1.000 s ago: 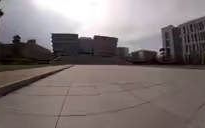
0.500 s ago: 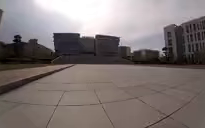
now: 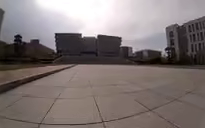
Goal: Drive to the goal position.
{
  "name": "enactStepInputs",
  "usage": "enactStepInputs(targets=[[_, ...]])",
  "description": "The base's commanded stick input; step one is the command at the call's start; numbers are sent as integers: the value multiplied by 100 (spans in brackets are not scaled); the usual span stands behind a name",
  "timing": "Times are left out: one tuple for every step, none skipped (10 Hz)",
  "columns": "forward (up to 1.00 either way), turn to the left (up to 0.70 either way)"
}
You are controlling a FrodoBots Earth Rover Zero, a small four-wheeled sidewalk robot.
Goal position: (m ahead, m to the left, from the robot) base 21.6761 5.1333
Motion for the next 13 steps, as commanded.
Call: enactStepInputs(targets=[[100,0],[100,0],[100,0],[100,0],[100,0],[100,0],[100,0],[100,0],[100,0],[100,0],[100,0],[100,9],[100,27]])
